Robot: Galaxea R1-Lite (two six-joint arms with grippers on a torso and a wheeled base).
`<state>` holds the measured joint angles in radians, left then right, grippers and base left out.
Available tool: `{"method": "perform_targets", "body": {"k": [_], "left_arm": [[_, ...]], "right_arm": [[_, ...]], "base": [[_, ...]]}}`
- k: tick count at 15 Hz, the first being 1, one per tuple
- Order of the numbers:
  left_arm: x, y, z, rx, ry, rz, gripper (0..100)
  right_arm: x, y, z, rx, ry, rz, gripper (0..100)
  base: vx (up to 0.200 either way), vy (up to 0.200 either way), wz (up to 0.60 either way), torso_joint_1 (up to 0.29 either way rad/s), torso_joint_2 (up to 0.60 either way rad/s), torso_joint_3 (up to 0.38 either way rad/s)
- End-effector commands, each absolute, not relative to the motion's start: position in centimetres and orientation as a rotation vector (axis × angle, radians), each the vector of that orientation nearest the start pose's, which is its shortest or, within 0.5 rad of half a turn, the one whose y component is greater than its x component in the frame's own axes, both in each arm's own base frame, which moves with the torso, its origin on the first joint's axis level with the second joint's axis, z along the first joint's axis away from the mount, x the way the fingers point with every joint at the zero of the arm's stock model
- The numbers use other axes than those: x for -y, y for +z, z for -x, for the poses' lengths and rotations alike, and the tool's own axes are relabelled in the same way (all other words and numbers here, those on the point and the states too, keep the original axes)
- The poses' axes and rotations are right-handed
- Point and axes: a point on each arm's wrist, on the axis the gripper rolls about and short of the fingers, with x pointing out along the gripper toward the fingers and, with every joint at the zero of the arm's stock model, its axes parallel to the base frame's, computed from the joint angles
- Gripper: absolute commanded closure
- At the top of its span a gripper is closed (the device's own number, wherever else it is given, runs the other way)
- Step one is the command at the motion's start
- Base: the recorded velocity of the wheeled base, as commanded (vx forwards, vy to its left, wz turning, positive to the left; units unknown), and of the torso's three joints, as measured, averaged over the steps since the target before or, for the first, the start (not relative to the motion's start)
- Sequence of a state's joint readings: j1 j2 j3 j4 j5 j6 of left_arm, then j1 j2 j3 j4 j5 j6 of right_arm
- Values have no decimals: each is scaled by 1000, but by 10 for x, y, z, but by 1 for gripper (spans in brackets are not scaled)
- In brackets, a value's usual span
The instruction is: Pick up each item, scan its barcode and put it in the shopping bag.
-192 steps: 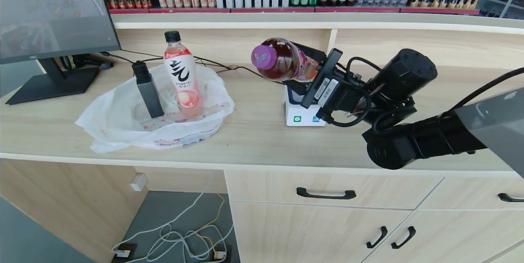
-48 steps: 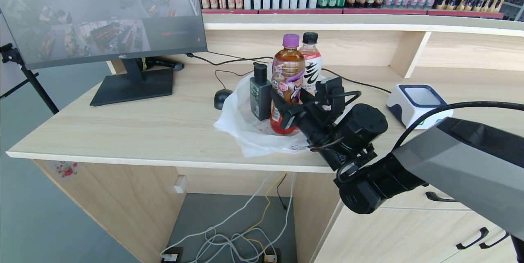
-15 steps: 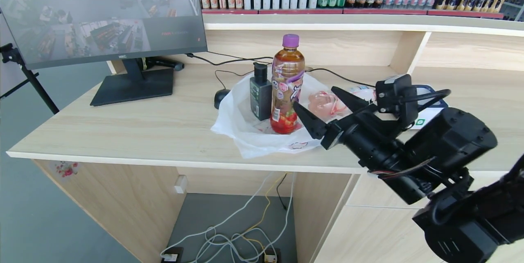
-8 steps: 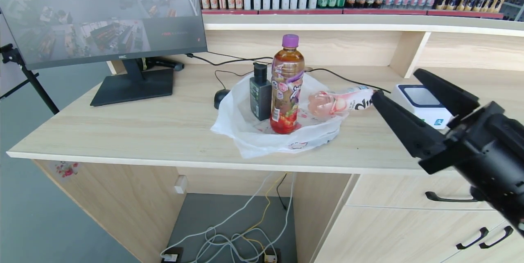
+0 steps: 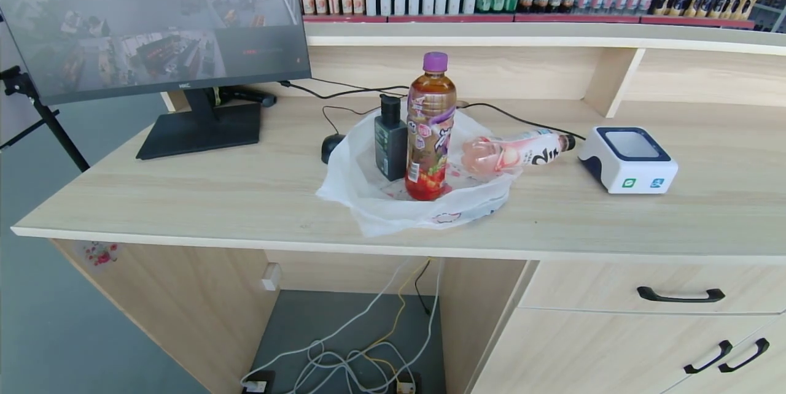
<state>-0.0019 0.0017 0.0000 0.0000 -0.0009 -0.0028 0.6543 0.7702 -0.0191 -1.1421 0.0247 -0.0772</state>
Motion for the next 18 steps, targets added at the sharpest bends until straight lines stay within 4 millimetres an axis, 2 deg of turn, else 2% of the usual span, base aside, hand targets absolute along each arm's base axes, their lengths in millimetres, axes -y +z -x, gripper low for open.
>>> {"method": "perform_targets", "body": {"k": [1,4,5,9,13,16,18], "left_arm": [[0,76,23,-2,-2,3,0],[0,76,23,-2,-2,3,0],[0,76,23,-2,-2,3,0],[0,76,23,-2,-2,3,0],[0,76,23,-2,-2,3,0],[0,76,23,-2,-2,3,0],[0,76,23,-2,-3,3,0]], "right_arm": [[1,167,3,370,687,-34,0],[15,137,21,214,698,30,0],[16,117,23,160,709,70,0],[13,84,18,105,718,149,0],[13,83,18,104,692,149,0],[15,84,17,93,545,130,0],[14,84,16,40,531,140,0]], "base": [[0,0,0,0,0,0],[0,0,0,0,0,0],[0,0,0,0,0,0],[0,0,0,0,0,0],[0,0,0,0,0,0],[0,0,0,0,0,0],[0,0,0,0,0,0]]}}
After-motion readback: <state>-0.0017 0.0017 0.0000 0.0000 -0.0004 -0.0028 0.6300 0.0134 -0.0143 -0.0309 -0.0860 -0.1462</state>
